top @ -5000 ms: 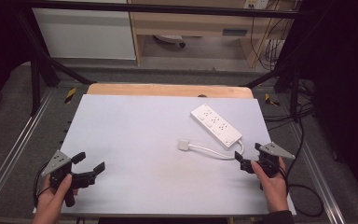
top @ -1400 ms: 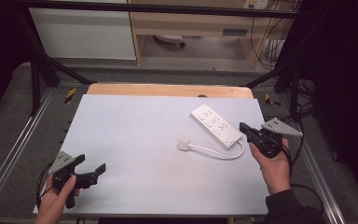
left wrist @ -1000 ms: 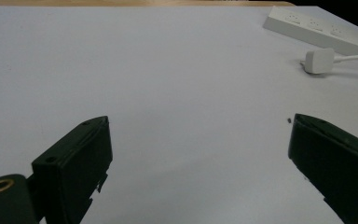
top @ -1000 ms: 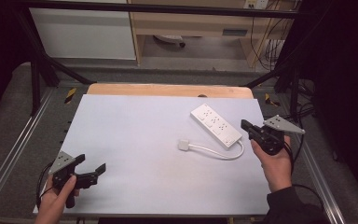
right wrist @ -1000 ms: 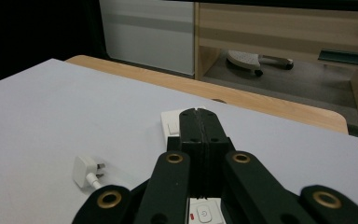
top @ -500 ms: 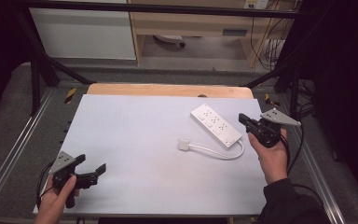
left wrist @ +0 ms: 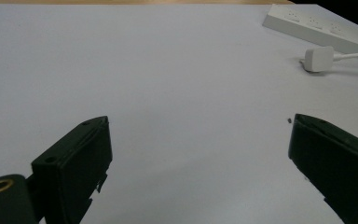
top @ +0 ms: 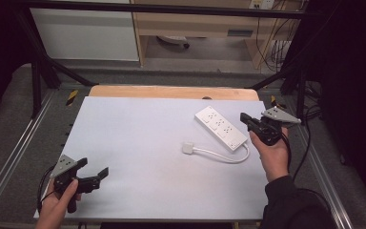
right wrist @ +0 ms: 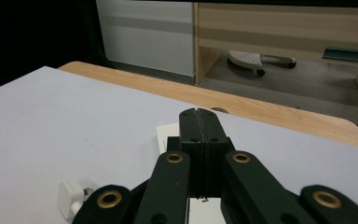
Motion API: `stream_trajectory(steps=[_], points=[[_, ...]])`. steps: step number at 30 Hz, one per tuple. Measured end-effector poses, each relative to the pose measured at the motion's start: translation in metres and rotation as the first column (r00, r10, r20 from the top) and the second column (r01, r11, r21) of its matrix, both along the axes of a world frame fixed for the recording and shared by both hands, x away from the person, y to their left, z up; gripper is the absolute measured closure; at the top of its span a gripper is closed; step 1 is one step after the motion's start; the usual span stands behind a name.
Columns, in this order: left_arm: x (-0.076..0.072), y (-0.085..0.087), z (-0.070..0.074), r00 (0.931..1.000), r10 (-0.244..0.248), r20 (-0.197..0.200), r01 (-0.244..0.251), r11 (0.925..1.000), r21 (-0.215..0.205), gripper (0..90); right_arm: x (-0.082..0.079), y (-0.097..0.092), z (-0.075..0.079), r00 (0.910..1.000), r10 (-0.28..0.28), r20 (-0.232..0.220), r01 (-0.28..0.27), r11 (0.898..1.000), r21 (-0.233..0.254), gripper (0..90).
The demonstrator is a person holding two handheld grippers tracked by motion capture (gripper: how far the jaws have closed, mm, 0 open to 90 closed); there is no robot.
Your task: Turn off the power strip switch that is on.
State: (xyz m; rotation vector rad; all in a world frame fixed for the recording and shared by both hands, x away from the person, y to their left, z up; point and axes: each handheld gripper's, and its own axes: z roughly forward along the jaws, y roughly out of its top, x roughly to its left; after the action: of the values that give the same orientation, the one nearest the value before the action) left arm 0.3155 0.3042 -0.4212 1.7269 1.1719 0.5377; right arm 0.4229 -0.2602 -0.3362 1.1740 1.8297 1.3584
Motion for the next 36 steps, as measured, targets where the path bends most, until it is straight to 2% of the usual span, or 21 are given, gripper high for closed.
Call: stream_trajectory(steps=[12, 17, 26, 36], points=[[0.000, 0.000, 0.000, 1.0000, -0.004, 0.001, 0.004, 1.0000, 0.002, 5.9, 0.019, 0.007, -0.005, 0.9997, -0.017, -0.017, 0.016, 0.999, -0.035, 90.0], [0.000, 0.000, 0.000, 1.0000, -0.006, 0.002, 0.006, 1.0000, 0.003, 5.9, 0.026, 0.008, -0.004, 0.9996, -0.019, -0.018, 0.019, 0.999, -0.036, 90.0], [0.000, 0.000, 0.000, 1.0000, -0.005, 0.002, 0.005, 1.0000, 0.003, 5.9, 0.041, 0.018, -0.010, 0.9991, 0.003, -0.042, -0.005, 0.998, -0.055, 90.0], [0.000, 0.000, 0.000, 1.0000, -0.006, 0.000, 0.006, 1.0000, 0.002, 5.9, 0.055, 0.025, -0.020, 0.9970, 0.001, -0.077, -0.006, 0.997, -0.072, 90.0]])
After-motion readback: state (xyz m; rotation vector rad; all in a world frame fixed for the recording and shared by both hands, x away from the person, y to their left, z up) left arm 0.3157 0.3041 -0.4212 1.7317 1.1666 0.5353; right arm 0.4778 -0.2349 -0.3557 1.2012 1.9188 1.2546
